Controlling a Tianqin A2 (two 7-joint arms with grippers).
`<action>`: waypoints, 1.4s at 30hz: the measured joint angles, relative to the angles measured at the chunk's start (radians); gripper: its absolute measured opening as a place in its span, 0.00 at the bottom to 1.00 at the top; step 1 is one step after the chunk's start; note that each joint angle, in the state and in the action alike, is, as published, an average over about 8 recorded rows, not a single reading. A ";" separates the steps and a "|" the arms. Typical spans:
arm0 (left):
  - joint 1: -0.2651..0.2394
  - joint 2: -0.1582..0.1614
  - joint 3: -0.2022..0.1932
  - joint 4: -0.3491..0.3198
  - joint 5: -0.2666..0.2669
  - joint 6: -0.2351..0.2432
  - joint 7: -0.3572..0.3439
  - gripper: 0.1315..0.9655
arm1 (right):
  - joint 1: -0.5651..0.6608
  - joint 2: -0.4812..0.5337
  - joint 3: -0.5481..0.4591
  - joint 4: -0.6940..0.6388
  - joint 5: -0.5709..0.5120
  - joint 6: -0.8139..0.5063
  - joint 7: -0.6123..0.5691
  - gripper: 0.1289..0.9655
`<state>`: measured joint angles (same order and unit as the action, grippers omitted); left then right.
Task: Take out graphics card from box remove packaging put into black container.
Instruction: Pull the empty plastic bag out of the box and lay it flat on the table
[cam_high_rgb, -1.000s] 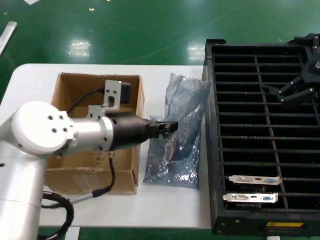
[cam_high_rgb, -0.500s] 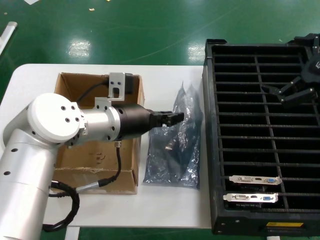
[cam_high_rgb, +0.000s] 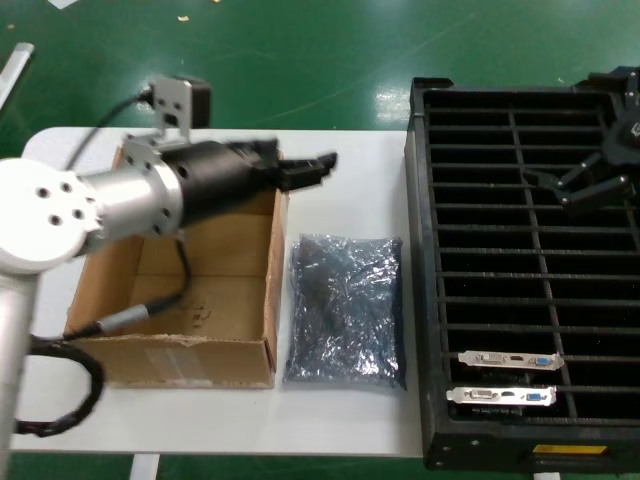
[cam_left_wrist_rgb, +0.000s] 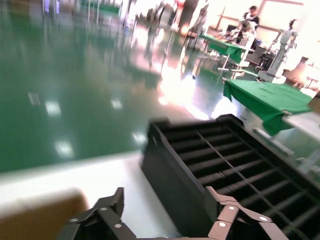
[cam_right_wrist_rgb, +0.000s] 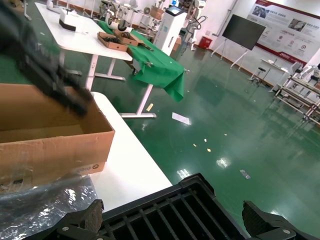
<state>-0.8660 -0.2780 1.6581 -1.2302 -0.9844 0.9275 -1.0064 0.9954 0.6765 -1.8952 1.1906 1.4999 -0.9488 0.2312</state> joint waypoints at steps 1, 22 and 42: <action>0.009 -0.014 -0.001 -0.033 0.005 -0.010 0.018 0.44 | 0.000 0.000 0.000 0.000 0.000 0.000 0.000 1.00; 0.216 -0.122 -0.041 -0.361 0.036 -0.239 0.324 0.86 | -0.110 -0.041 0.032 0.045 0.033 0.104 -0.025 1.00; 0.409 -0.092 -0.046 -0.364 -0.218 -0.444 0.527 1.00 | -0.373 -0.141 0.111 0.154 0.113 0.356 -0.087 1.00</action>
<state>-0.4566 -0.3702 1.6121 -1.5938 -1.2023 0.4836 -0.4794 0.6220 0.5353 -1.7844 1.3441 1.6125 -0.5932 0.1445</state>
